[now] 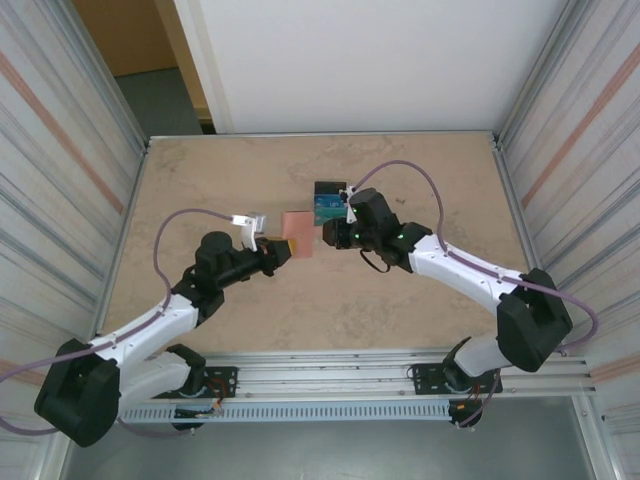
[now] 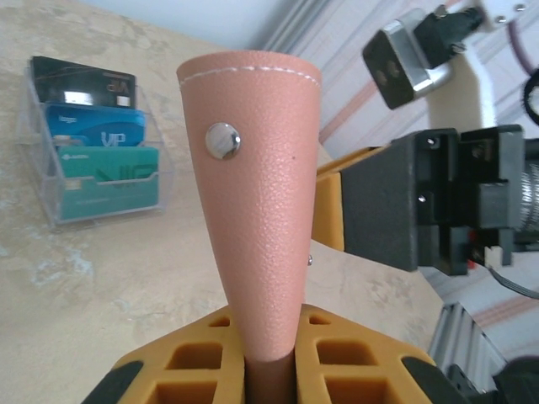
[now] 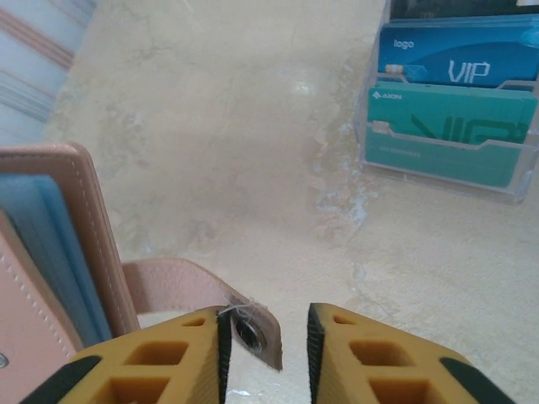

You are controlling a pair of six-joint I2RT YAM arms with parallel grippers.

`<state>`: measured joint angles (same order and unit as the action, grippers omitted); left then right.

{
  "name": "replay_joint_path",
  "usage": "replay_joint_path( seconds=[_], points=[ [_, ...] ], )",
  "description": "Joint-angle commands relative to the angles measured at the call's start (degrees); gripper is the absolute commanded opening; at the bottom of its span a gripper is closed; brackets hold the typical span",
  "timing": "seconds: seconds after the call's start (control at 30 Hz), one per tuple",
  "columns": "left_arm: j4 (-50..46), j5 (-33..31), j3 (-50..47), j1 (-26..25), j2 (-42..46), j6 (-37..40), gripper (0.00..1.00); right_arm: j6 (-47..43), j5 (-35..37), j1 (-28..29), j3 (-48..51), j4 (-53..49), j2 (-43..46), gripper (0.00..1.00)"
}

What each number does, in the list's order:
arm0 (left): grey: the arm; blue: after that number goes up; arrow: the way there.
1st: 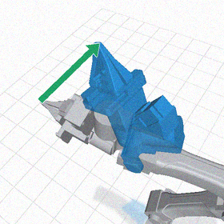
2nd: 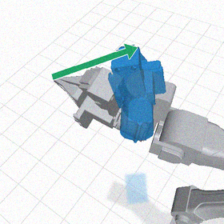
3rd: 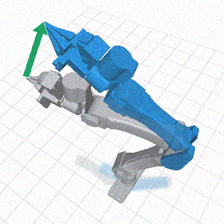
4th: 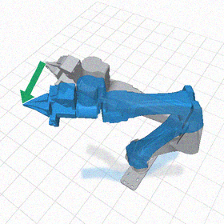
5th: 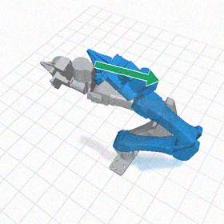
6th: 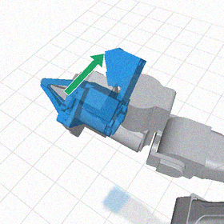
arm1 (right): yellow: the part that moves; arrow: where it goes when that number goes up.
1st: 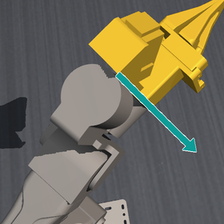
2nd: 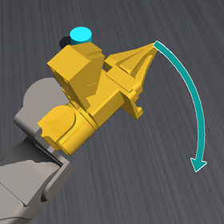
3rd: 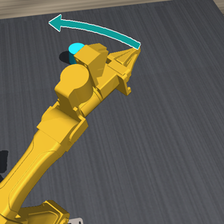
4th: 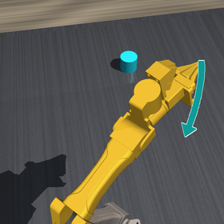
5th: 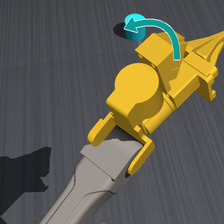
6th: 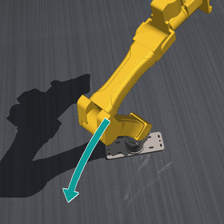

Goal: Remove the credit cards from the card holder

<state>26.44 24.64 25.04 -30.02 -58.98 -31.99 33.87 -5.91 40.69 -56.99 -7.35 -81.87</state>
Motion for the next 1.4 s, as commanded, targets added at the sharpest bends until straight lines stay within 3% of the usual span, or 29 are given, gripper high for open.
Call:
replay_joint_path(
  seconds=[0.0, 0.2, 0.53, 0.8, 1.1, 1.37],
  points=[
    [3.05, 5.39, 1.94, 0.66, 2.05, -0.70, 0.00, 0.14, -8.29, -1.48, 2.40, 8.11, 2.85, 0.36],
    [6.56, 11.80, 2.19, 2.62, 2.22, -3.09, 0.00, -0.45, -17.49, -3.22, 5.86, 15.05, 4.57, 0.46],
    [9.00, 17.63, 3.87, 3.91, 3.01, -5.95, 0.00, 2.17, -27.72, -5.75, 11.86, 26.26, 8.55, 0.49],
    [12.53, 20.91, 4.31, 4.97, 3.07, -10.08, 0.00, 3.75, -35.48, -6.60, 13.63, 34.14, 9.18, 0.47],
    [15.31, 22.92, 4.45, 5.63, 3.65, -13.18, 0.00, 3.84, -37.86, -6.67, 14.39, 36.44, 10.00, 0.44],
    [16.71, 25.14, 4.67, 5.67, 3.92, -14.66, 0.00, 3.93, -38.56, -6.67, 14.46, 37.11, 9.61, 0.33]
  ],
)
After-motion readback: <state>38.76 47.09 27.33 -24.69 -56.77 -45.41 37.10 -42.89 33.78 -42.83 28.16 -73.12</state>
